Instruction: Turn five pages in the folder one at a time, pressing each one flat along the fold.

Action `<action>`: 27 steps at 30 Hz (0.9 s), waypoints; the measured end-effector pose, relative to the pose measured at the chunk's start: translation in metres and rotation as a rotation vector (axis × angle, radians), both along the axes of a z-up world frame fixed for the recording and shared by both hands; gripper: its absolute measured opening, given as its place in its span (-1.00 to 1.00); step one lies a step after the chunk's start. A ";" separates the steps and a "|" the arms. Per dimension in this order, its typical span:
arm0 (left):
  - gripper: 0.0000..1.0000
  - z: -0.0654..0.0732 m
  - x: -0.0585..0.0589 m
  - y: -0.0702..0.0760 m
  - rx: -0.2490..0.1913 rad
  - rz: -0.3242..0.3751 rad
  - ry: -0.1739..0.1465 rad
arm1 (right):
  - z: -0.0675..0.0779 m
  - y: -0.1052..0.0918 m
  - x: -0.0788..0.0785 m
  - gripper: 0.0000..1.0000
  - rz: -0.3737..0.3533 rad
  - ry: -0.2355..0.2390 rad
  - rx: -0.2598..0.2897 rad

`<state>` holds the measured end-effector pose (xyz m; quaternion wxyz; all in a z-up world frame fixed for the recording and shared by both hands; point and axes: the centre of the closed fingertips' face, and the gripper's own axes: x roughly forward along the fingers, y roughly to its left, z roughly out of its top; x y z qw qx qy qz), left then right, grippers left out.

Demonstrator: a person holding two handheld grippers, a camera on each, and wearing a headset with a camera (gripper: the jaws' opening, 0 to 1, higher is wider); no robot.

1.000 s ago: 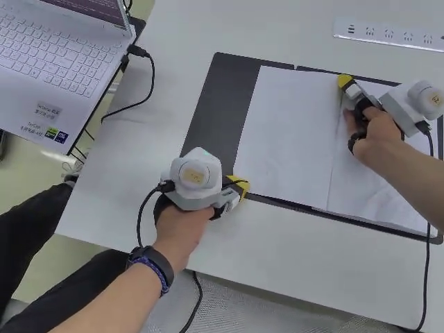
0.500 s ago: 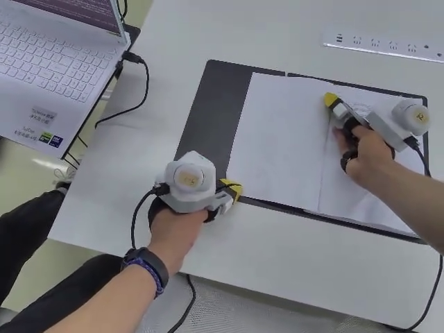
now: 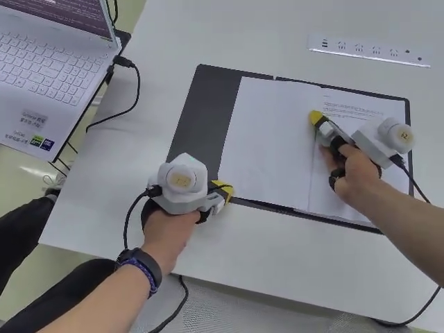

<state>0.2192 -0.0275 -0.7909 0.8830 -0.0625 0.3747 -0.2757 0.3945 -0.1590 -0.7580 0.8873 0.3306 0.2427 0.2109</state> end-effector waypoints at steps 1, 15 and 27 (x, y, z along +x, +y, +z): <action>-1.00 0.000 0.000 0.000 0.000 0.000 -0.001 | 0.000 0.000 -0.001 -1.00 0.000 0.002 0.001; -1.00 0.000 -0.001 0.000 -0.008 0.003 -0.009 | 0.000 -0.002 -0.032 -1.00 0.002 0.010 0.010; -1.00 0.000 -0.001 0.000 -0.020 0.023 -0.013 | 0.000 -0.004 -0.059 -1.00 0.021 0.016 0.028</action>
